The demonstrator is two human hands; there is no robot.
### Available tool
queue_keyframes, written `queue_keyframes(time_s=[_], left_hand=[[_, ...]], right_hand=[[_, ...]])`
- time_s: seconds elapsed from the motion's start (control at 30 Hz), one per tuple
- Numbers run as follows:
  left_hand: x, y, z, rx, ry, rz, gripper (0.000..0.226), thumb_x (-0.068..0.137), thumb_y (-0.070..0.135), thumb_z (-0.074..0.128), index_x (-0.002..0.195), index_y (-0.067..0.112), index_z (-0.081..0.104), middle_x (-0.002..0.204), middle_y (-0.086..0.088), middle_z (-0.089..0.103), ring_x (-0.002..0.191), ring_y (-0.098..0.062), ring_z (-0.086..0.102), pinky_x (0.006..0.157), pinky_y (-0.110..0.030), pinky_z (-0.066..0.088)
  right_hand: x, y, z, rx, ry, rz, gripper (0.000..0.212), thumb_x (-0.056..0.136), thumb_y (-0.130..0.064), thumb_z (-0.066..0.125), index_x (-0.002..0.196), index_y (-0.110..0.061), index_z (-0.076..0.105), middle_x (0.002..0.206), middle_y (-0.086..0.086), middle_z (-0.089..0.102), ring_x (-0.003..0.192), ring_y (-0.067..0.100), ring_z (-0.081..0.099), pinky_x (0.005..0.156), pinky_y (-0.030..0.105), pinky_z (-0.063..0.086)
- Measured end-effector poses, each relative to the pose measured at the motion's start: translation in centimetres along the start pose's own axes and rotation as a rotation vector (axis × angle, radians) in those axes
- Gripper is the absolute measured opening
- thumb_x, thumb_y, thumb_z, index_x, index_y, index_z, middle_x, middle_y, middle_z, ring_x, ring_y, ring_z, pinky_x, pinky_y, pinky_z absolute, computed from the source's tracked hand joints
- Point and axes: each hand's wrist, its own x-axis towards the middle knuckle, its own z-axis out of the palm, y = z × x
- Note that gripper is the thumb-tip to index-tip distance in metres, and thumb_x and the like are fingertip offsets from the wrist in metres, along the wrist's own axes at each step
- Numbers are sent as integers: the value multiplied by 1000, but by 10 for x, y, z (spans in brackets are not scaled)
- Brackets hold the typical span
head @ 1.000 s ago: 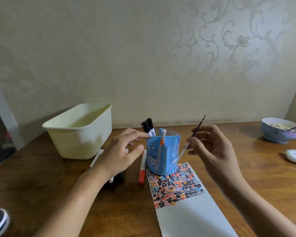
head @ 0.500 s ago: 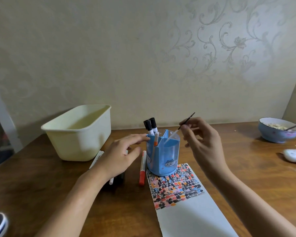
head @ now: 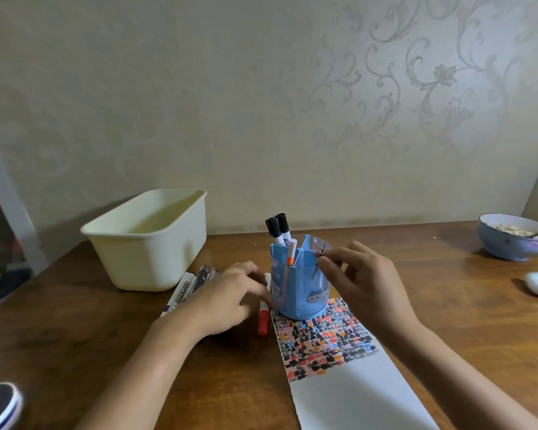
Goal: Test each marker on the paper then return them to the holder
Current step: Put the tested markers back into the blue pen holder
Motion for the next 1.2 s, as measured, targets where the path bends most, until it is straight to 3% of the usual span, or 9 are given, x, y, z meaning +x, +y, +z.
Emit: queue_keyframes(time_s=[0.1, 0.23, 0.43, 0.6, 0.73, 0.8, 0.93, 1.03, 1.2], left_hand=[[0, 2, 4, 56, -53, 3, 35, 90, 15, 67, 102, 49, 70, 125, 19, 43, 129, -7, 36, 109, -40, 40], [0, 6, 6, 82, -35, 7, 35, 89, 13, 68, 100, 46, 69, 126, 19, 43, 123, -5, 38, 105, -36, 43], [-4, 10, -10, -119, 96, 22, 50, 85, -9, 57, 100, 38, 71, 117, 20, 56, 117, 1, 46, 102, -25, 36], [-5, 6, -21, -347, 260, 79, 38, 84, 0, 73, 95, 37, 74, 100, 23, 68, 105, 0, 61, 97, -26, 46], [-6, 16, -24, -491, 225, 142, 32, 83, 8, 76, 105, 32, 75, 100, 18, 71, 101, -5, 65, 88, -13, 47], [-6, 22, -20, -504, 175, 158, 33, 83, 10, 77, 110, 30, 74, 102, 17, 71, 102, -6, 65, 89, -18, 49], [-6, 29, -17, -515, 109, 177, 31, 83, 16, 78, 111, 28, 75, 103, 17, 71, 104, -7, 64, 93, -30, 51], [-5, 32, -15, -512, 91, 199, 27, 81, 17, 80, 106, 26, 77, 98, 14, 71, 102, -10, 64, 90, -32, 51], [-4, 33, -12, -514, 81, 179, 23, 84, 25, 76, 106, 30, 74, 97, 14, 72, 99, -7, 65, 86, -29, 51]], right_hand=[[-6, 0, -3, 6, -14, 34, 35, 90, -39, 59, 121, -26, 72, 84, -13, 60, 67, 10, 58, 61, 40, 55], [-15, -3, -9, 28, -21, 39, 46, 87, -44, 56, 133, -39, 57, 88, -18, 58, 69, 10, 59, 61, 32, 57], [-20, -10, -14, 85, 57, 17, 37, 84, -38, 60, 120, -36, 51, 78, -14, 57, 64, 11, 57, 53, 30, 53], [-26, -16, -12, 149, 15, -7, 24, 86, -32, 64, 108, -27, 55, 70, -9, 54, 62, 9, 53, 51, 17, 41], [-34, -22, -4, 154, -163, -64, 30, 85, -54, 60, 110, -38, 53, 88, -14, 62, 69, 12, 62, 57, 28, 52], [-38, -25, 0, 155, -235, -65, 35, 83, -65, 57, 110, -42, 51, 97, -20, 62, 74, 11, 64, 61, 29, 55], [-39, -28, 3, 204, -232, -22, 42, 78, -70, 55, 103, -39, 45, 93, -20, 64, 71, 8, 66, 57, 21, 51], [-36, -28, 1, 251, -229, 46, 39, 79, -63, 58, 106, -36, 48, 92, -16, 67, 68, 8, 68, 59, 25, 56], [-34, -24, -1, 332, -186, 50, 13, 89, -28, 71, 99, -30, 63, 91, -16, 70, 69, 11, 70, 58, 21, 54]])
